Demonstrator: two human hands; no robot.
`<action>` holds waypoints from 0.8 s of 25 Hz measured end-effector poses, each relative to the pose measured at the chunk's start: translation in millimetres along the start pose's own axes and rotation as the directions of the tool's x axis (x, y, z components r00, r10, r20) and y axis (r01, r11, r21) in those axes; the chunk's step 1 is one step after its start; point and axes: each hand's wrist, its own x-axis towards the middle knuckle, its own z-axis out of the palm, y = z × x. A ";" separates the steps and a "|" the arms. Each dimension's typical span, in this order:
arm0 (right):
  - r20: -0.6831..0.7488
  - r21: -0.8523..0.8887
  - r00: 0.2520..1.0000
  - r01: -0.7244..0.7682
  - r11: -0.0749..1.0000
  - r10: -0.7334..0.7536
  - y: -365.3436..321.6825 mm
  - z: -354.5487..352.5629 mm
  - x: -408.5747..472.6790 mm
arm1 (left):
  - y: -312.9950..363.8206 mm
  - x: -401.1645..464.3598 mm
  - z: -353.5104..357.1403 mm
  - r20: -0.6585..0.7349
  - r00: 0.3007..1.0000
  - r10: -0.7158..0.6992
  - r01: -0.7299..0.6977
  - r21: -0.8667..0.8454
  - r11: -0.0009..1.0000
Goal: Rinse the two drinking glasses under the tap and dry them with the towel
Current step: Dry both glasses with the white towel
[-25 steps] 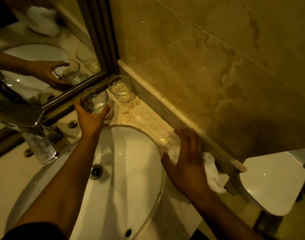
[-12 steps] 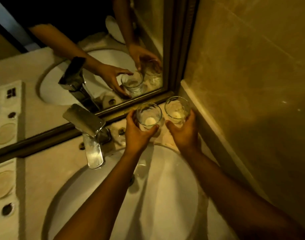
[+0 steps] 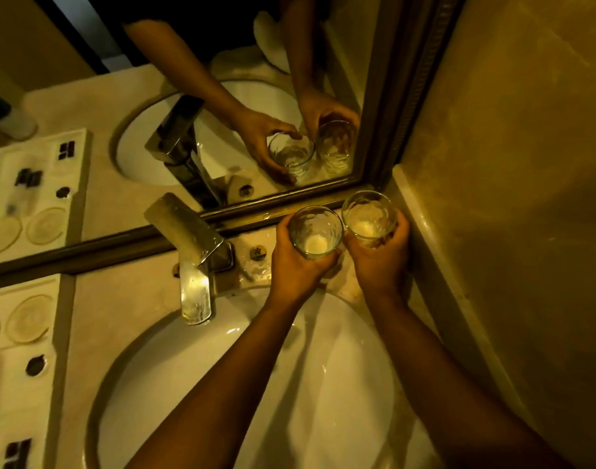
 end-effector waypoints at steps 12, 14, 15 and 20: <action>0.247 -0.130 0.967 0.099 0.987 -0.065 -10.4 -35.0 -144.3 | -23.5 -152.6 -117.0 -0.022 0.999 -0.039 0.039 0.005 0.999; 0.266 -0.125 0.962 0.101 0.987 -0.065 -10.5 -33.8 -181.4 | -34.9 -176.2 -149.2 -0.026 0.999 -0.042 0.043 0.010 0.999; 0.275 -0.126 0.960 0.094 0.988 -0.056 -9.8 -31.3 -202.4 | -41.2 -187.2 -167.3 -0.022 0.999 -0.043 0.043 0.015 0.999; 0.415 -0.136 0.910 0.084 0.987 -0.020 -12.2 8.4 -295.6 | -71.3 -216.7 -266.4 -0.153 0.988 -0.026 0.028 0.014 1.000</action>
